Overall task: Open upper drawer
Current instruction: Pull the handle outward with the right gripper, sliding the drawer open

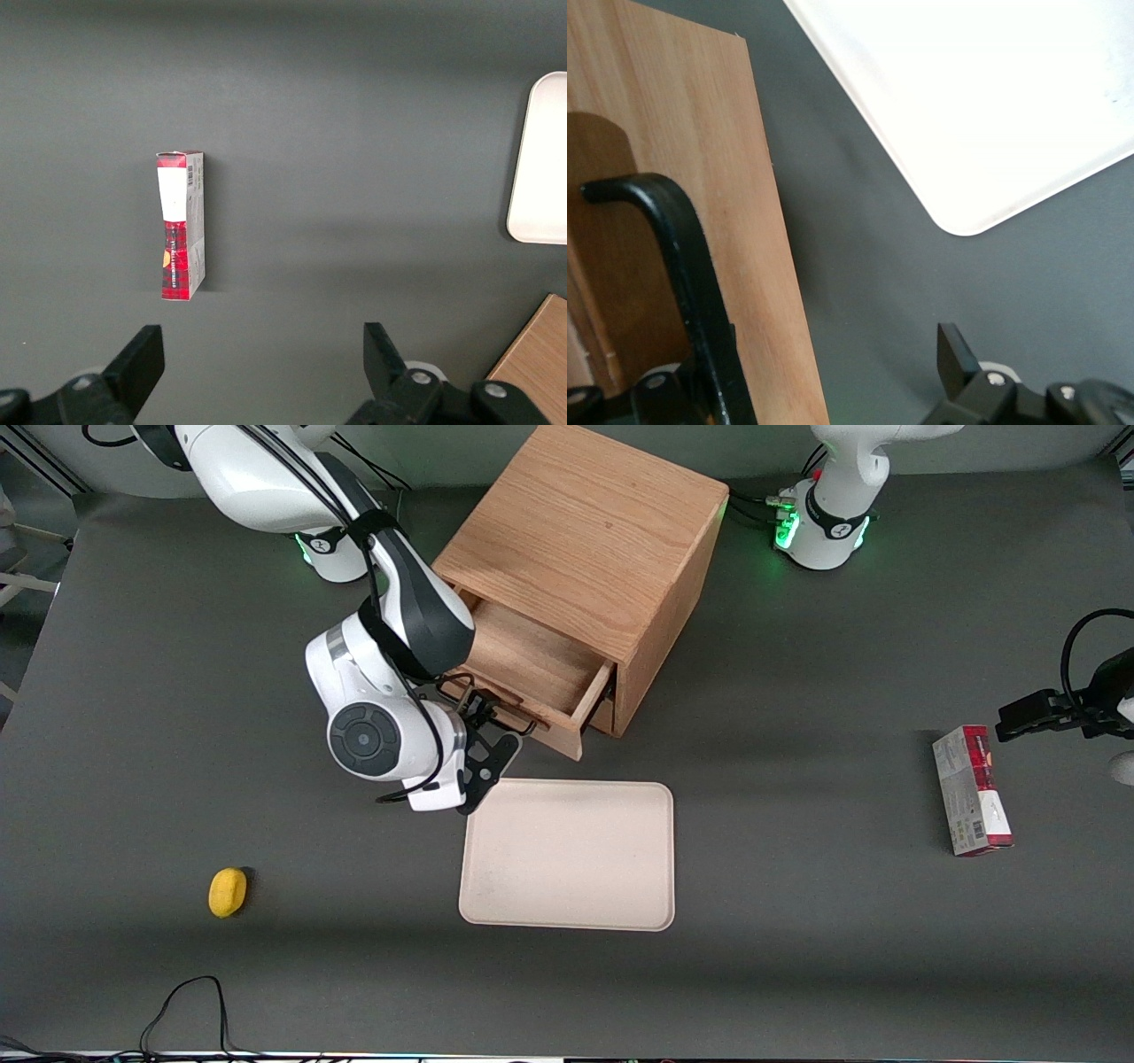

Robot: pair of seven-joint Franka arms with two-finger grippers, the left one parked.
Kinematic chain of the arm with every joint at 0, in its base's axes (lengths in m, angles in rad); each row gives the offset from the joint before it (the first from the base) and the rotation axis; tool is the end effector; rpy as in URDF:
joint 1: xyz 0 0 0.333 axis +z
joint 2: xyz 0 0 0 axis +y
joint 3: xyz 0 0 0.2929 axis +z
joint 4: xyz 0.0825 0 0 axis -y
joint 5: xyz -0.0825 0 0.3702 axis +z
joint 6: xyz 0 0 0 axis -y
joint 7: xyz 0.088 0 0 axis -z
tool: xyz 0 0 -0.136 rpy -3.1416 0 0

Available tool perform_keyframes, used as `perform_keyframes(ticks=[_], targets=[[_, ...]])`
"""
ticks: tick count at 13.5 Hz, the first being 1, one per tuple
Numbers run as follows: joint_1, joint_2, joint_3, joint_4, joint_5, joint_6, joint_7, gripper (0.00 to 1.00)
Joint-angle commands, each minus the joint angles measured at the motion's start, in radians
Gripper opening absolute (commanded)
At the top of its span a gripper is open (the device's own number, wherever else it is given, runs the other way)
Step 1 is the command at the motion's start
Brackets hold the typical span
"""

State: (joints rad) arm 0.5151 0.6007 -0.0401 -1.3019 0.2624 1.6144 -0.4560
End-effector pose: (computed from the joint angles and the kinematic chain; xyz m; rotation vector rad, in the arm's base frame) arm 0.5669 0.3352 0.3337 -2.6021 -1.2331 0.4201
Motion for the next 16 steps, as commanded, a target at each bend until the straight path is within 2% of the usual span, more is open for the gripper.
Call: perform_keyframes(ticks=[1, 11, 16], targets=[[-0.029, 0.044, -0.001, 0.073, 0.023, -0.002, -0.032, 1.0], [-0.09, 0.088, -0.001, 0.142, 0.023, -0.001, -0.046, 1.0], [-0.105, 0.097, -0.001, 0.145, 0.024, 0.048, -0.035, 1.0]])
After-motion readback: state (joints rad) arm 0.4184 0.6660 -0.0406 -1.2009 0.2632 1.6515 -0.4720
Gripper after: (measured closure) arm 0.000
